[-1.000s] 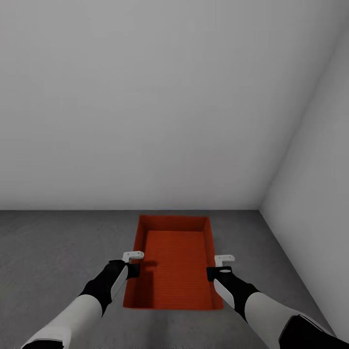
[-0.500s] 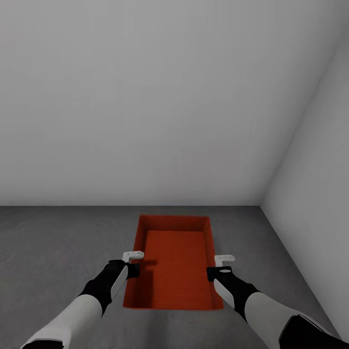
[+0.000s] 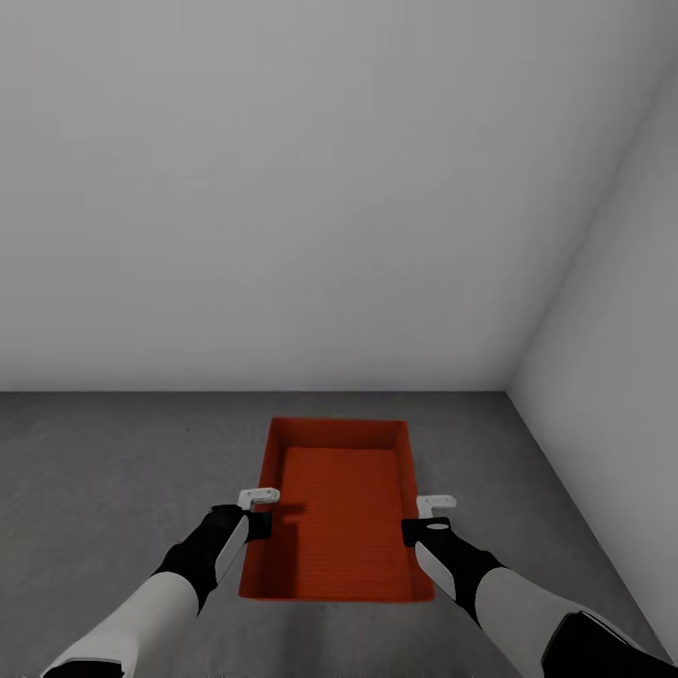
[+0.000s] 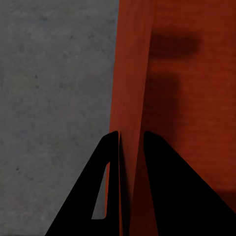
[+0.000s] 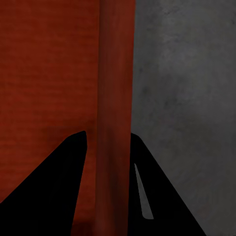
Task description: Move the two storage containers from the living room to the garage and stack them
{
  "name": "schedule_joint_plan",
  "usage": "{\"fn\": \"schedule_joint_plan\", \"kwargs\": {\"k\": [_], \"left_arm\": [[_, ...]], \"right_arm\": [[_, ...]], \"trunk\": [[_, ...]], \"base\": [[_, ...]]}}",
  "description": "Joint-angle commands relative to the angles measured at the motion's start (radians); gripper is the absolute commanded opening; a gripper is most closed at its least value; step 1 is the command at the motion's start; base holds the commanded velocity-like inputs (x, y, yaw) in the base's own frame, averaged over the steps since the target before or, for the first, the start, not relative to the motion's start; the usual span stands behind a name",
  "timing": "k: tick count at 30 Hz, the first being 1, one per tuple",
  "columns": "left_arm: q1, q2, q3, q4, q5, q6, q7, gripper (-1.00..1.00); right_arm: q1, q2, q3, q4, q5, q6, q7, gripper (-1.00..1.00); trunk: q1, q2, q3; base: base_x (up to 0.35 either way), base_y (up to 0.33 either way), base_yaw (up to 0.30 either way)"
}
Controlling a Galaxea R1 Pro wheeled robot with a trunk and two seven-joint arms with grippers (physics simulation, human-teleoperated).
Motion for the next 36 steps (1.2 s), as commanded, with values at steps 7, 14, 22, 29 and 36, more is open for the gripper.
{"fn": "schedule_joint_plan", "kwargs": {"k": [7,14,22,29,36], "left_arm": [[0.0,0.0,-0.011,0.001,0.045,0.003,0.011,-1.0],[0.001,-0.001,-0.011,0.001,0.045,0.003,0.011,-1.0],[0.0,-0.001,-0.011,0.001,0.045,0.003,0.011,-1.0],[0.001,-0.001,-0.011,0.001,0.045,0.003,0.011,-1.0],[0.0,-0.001,-0.011,0.001,0.045,0.003,0.011,-1.0]], "right_arm": [[-0.002,-0.001,-0.013,-0.003,0.027,0.006,-0.056,-1.0],[-0.002,-0.001,-0.013,-0.003,0.027,0.006,-0.056,-1.0],[-0.002,0.001,-0.014,-0.003,0.027,0.006,-0.054,-1.0],[-0.002,-0.002,-0.013,-0.003,0.027,0.006,-0.053,-1.0],[-0.002,-0.001,-0.013,-0.003,0.027,0.005,-0.054,-1.0]], "trunk": [[0.027,-0.05,-0.034],[0.054,-0.099,-0.067],[0.084,-0.155,-0.094],[0.111,-0.204,-0.116],[0.138,-0.253,-0.138]], "base": [[0.0,0.0,0.0],[0.0,0.0,0.0],[0.0,0.0,0.028],[0.0,0.0,0.215],[0.0,0.0,0.032]]}}
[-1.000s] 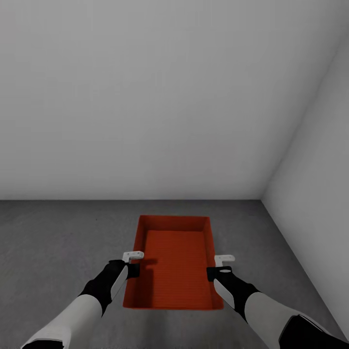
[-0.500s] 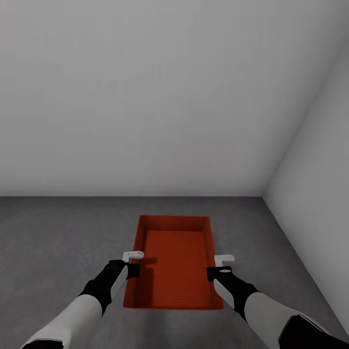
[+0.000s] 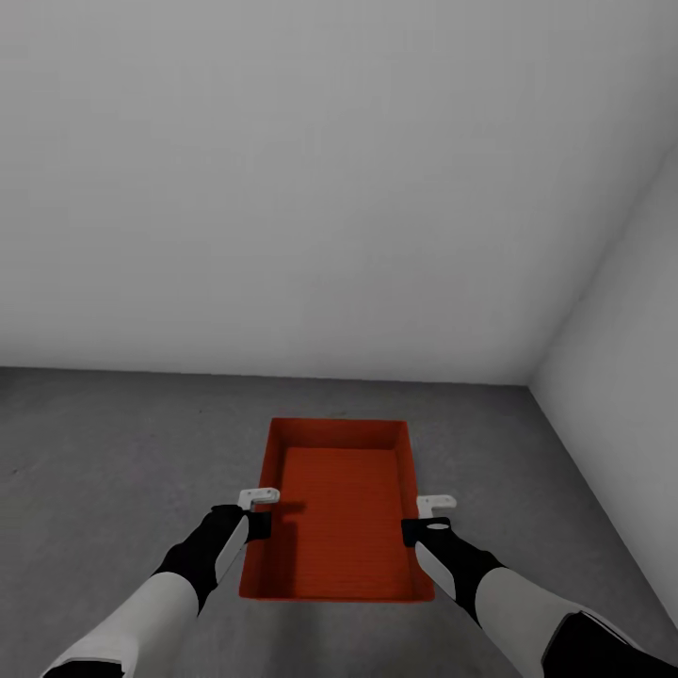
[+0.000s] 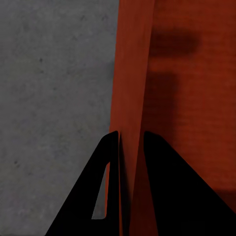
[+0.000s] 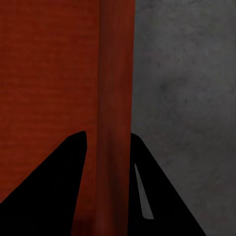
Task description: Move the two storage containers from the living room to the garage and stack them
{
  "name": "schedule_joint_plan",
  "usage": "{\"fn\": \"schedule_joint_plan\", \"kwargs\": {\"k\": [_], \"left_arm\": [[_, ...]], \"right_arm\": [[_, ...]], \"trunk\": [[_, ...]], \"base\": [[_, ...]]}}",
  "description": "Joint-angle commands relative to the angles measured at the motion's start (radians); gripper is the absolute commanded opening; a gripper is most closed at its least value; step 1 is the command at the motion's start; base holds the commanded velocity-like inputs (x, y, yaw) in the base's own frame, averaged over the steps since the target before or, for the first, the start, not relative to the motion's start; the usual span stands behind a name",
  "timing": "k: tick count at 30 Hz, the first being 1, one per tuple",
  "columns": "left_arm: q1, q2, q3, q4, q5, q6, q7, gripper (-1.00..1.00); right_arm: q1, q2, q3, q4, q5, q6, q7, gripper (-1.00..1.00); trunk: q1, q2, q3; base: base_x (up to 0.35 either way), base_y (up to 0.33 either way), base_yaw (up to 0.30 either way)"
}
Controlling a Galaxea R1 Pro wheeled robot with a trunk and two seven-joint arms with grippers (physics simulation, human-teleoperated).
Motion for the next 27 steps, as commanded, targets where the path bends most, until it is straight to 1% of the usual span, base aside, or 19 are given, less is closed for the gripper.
{"fn": "schedule_joint_plan", "kwargs": {"k": [1,27], "left_arm": [[0.0,0.0,-0.011,0.001,0.046,0.004,0.011,-1.0],[0.001,0.0,-0.011,0.001,0.046,0.004,0.011,-1.0]], "right_arm": [[-0.002,-0.001,-0.013,-0.003,0.027,0.007,-0.055,-1.0],[-0.002,-0.001,-0.013,-0.003,0.027,0.006,-0.056,-1.0]], "trunk": [[0.004,-0.008,-0.004],[0.104,-0.19,-0.122]], "base": [[0.0,0.0,0.005],[0.0,0.0,0.0]]}}
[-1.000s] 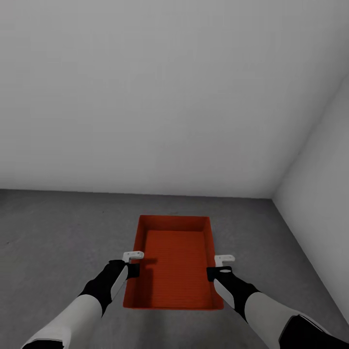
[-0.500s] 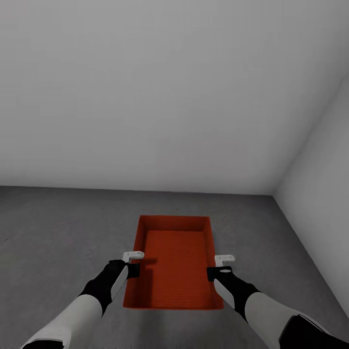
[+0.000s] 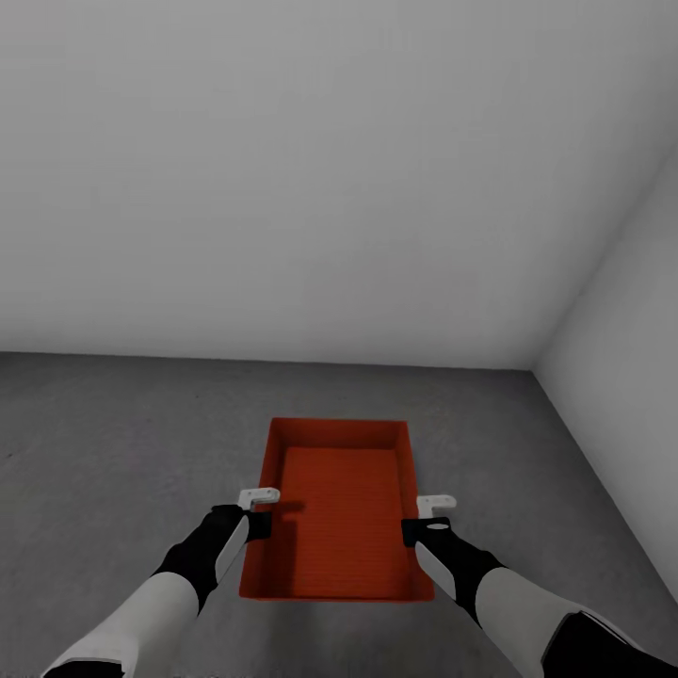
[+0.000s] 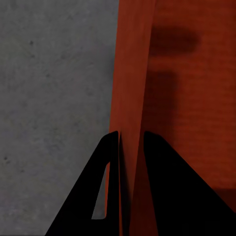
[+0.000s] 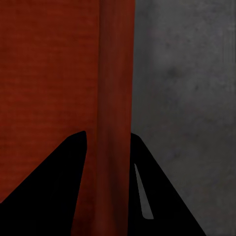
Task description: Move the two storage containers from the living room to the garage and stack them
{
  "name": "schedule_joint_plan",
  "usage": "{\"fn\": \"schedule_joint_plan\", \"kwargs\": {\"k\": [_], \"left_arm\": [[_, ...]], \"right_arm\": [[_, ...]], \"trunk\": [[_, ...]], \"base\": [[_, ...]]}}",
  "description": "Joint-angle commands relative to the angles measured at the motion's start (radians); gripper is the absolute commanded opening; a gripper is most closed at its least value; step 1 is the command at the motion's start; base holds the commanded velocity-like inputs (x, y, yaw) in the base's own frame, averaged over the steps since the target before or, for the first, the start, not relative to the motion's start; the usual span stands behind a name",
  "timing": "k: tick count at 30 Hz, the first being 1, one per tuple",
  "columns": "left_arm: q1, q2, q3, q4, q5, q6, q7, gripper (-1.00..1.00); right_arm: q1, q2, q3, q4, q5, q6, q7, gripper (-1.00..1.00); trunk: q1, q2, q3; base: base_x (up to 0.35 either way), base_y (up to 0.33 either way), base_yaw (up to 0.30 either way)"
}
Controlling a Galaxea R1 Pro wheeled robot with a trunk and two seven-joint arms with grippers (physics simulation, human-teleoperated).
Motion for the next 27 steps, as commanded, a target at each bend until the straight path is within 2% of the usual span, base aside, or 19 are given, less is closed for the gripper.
{"fn": "schedule_joint_plan", "kwargs": {"k": [1,27], "left_arm": [[0.001,0.0,-0.011,0.001,0.046,0.004,0.011,-1.0],[0.0,-0.001,-0.011,0.001,0.046,0.004,0.011,-1.0]], "right_arm": [[-0.002,-0.001,-0.014,-0.004,0.028,0.006,-0.056,-1.0],[-0.002,-0.001,-0.014,-0.004,0.028,0.006,-0.056,-1.0]], "trunk": [[0.004,-0.008,-0.005],[0.103,-0.19,-0.122]], "base": [[0.0,0.0,0.0],[0.0,0.0,0.0]]}}
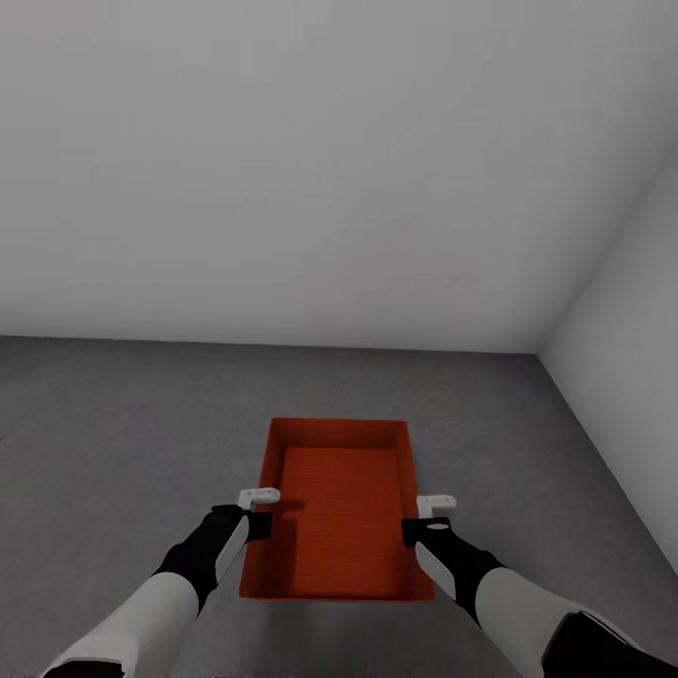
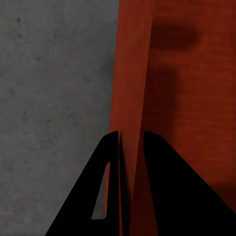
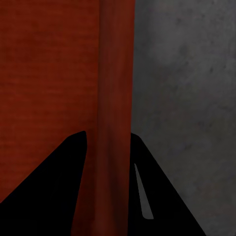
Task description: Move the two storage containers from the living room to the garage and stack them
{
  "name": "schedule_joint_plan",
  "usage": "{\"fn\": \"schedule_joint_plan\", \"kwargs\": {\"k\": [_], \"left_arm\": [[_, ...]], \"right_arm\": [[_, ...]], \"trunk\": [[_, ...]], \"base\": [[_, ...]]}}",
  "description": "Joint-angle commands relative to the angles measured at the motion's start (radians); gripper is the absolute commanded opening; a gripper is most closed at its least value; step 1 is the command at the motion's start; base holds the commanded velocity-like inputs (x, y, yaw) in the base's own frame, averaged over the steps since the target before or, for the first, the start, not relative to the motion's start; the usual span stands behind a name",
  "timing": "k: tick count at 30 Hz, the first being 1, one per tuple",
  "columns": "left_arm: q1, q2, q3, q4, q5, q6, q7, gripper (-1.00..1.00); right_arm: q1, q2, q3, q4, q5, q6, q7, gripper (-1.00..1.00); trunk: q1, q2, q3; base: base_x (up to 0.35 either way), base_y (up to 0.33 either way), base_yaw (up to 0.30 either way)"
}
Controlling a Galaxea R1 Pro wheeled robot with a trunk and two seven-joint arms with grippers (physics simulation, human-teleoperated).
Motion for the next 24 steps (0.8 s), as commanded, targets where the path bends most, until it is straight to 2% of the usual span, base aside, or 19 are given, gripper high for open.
{"fn": "schedule_joint_plan", "kwargs": {"k": [1,10,19,24], "left_arm": [[0.001,-0.001,-0.011,0.001,0.047,0.004,0.011,-1.0],[0.001,0.0,-0.011,0.001,0.047,0.004,0.011,-1.0],[0.0,-0.001,-0.011,0.001,0.047,0.004,0.011,-1.0],[0.001,-0.001,-0.011,0.001,0.047,0.004,0.011,-1.0]], "right_arm": [[-0.002,0.0,-0.013,-0.003,0.027,0.006,-0.055,-1.0],[-0.002,-0.001,-0.013,-0.003,0.027,0.006,-0.055,-1.0],[-0.002,-0.001,-0.013,-0.003,0.027,0.006,-0.055,-1.0],[-0.002,-0.001,-0.013,-0.003,0.027,0.006,-0.055,-1.0]], "trunk": [[0.004,-0.008,-0.005],[0.008,-0.015,-0.012],[0.042,-0.078,-0.04],[0.042,-0.078,-0.04]], "base": [[0.0,0.0,0.0],[0.0,0.0,0.0],[0.0,0.0,0.0],[0.0,0.0,0.0]]}}
